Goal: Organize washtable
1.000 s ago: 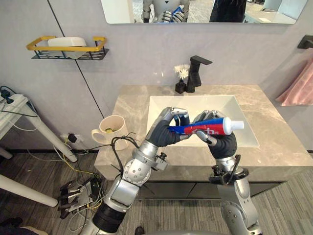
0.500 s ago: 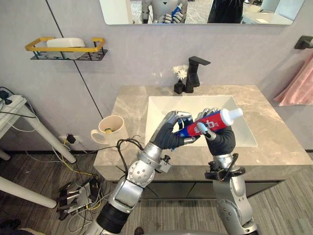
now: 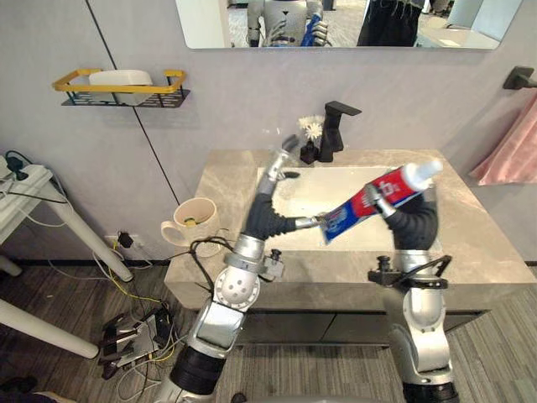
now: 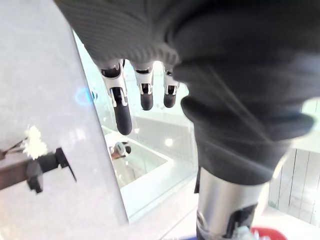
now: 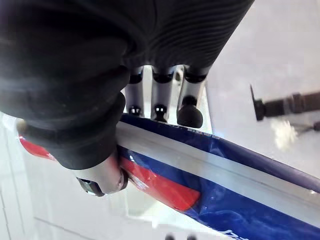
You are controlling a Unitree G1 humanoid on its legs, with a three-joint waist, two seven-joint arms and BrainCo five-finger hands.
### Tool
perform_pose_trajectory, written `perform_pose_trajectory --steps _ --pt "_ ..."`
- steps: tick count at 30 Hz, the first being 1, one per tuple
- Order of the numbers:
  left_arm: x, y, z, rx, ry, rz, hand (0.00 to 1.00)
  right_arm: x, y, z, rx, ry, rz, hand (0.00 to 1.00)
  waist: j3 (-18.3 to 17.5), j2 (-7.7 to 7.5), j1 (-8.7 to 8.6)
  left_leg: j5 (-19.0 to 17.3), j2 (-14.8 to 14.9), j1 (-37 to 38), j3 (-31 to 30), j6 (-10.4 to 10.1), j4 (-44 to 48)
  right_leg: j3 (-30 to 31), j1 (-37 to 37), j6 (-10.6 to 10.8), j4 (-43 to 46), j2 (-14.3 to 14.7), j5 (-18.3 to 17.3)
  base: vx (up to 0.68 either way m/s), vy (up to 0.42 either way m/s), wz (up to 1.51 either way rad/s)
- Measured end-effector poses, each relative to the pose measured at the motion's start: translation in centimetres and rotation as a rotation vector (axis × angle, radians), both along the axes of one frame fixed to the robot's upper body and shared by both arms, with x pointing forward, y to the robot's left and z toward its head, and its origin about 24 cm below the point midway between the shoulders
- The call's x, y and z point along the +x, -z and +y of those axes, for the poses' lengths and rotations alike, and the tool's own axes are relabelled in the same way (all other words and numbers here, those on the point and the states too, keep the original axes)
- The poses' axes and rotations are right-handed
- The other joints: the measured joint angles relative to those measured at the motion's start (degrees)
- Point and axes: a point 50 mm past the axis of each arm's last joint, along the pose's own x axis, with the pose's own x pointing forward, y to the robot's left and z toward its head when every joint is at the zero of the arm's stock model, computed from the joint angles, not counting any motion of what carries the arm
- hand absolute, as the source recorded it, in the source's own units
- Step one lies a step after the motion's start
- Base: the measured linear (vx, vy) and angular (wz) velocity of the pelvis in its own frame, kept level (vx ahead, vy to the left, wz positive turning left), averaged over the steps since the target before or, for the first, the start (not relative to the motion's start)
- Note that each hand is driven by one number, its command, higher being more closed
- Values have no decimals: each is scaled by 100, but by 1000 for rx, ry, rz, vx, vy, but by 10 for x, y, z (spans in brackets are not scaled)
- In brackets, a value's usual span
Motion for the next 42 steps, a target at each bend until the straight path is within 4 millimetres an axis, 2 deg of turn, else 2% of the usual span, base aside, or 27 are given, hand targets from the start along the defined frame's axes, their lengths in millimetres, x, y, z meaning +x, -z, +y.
perform_pose_trajectory --steps 2,7,12,13,14,17,19,20,22,24,25,27,29,30,32,33,38,39,42 --pt "0 -11 5 -33 -21 -45 0 1 -4 -7 -16 54 -17 100 -10 15 11 0 -4 -2 -17 0 0 -24 10 0 0 -4 0 11 3 5" --pt "-5 -34 23 -131 -80 -144 0 5 -17 -10 -40 85 -77 100 -33 48 11 3 -11 -18 -127 0 1 -109 36 2 -3 -9 -2 1 0 8" --pt "-13 -52 57 -215 -204 -240 0 11 -31 -8 -38 68 -140 100 -34 50 39 3 -32 -52 -300 0 -29 -270 148 24 -42 -18 -18 -20 3 17" --pt "-16 -56 67 -231 -255 -270 0 13 -38 -8 -32 61 -168 100 -37 54 73 4 -35 -82 -331 1 -29 -325 154 28 -54 -17 -21 -40 2 25" --pt "-19 -60 78 -247 -307 -297 0 16 -45 -10 -26 55 -197 100 -38 56 182 23 -36 -105 -371 22 -30 -369 156 29 -64 -15 -22 -26 -2 22" --pt "-29 -61 105 -274 -461 -336 0 25 -60 -11 -17 31 -254 100 -41 57 251 65 -80 -169 -658 -5 -31 -639 237 58 -76 -31 -68 -5 -10 52" --pt "-42 -51 135 -270 -650 -323 0 28 -73 -16 -1 30 -308 100 -59 73 522 148 -147 -279 -1003 25 -31 -960 247 74 -55 -66 -112 36 -5 72" --pt "-45 -48 140 -264 -678 -312 0 30 -75 -17 1 29 -312 100 -60 70 559 154 -160 -295 -1062 28 -31 -1003 255 73 -56 -71 -118 39 -4 50" --pt "-55 -30 154 -250 -779 -226 0 37 -78 -17 34 6 -309 100 -68 37 706 168 -237 -310 -1292 38 -33 -1215 366 96 -59 -84 -153 26 -10 52" --pt "-62 -18 158 -245 -819 -170 0 41 -80 -16 50 -5 -309 100 -80 -10 842 169 -274 -317 -1397 40 -33 -1282 406 120 -62 -101 -172 24 -1 38" --pt "-67 -9 160 -237 -839 -122 0 43 -82 -15 59 -14 -316 100 -95 -66 937 174 -302 -369 -1495 47 -34 -1372 408 140 -59 -113 -198 17 0 45" --pt "-75 6 162 -225 -867 -45 0 46 -87 -13 83 -41 -326 100 -90 -171 1007 180 -323 -420 -1598 55 -34 -1481 405 153 -44 -140 -226 13 2 36" --pt "-83 27 165 -213 -899 69 0 48 -87 -12 118 -87 -325 100 -88 -342 1136 172 -341 -445 -1699 69 -35 -1565 407 155 4 -177 -277 15 5 21" --pt "-84 35 166 -207 -905 113 0 48 -87 -12 122 -96 -325 100 -93 -377 1139 171 -349 -466 -1734 74 -35 -1591 407 155 13 -181 -289 -5 -13 22" --pt "-88 72 166 -155 -903 326 0 47 -87 -4 96 -157 -330 100 -71 -497 1128 170 -366 -528 -1780 86 -36 -1655 408 182 29 -191 -340 -15 -11 16" --pt "-88 82 164 -134 -894 382 0 47 -88 -2 87 -173 -332 100 -59 -521 1128 170 -367 -535 -1778 86 -36 -1666 407 205 29 -191 -359 2 -5 10" --pt "-101 168 136 -84 -721 832 0 44 -86 28 15 -339 -325 100 -46 -709 1134 169 -354 -629 -1719 84 -35 -1668 315 196 24 -189 -365 25 -2 0" --pt "-104 182 130 -76 -682 904 0 43 -86 33 -4 -364 -328 100 -6 -751 1128 169 -351 -645 -1711 83 -34 -1665 298 195 24 -189 -363 47 -4 -4" --pt "-114 206 124 -73 -633 1028 0 42 -85 38 -55 -385 -316 100 21 -792 1132 162 -353 -651 -1659 85 -34 -1631 279 195 24 -206 -363 41 5 -6"
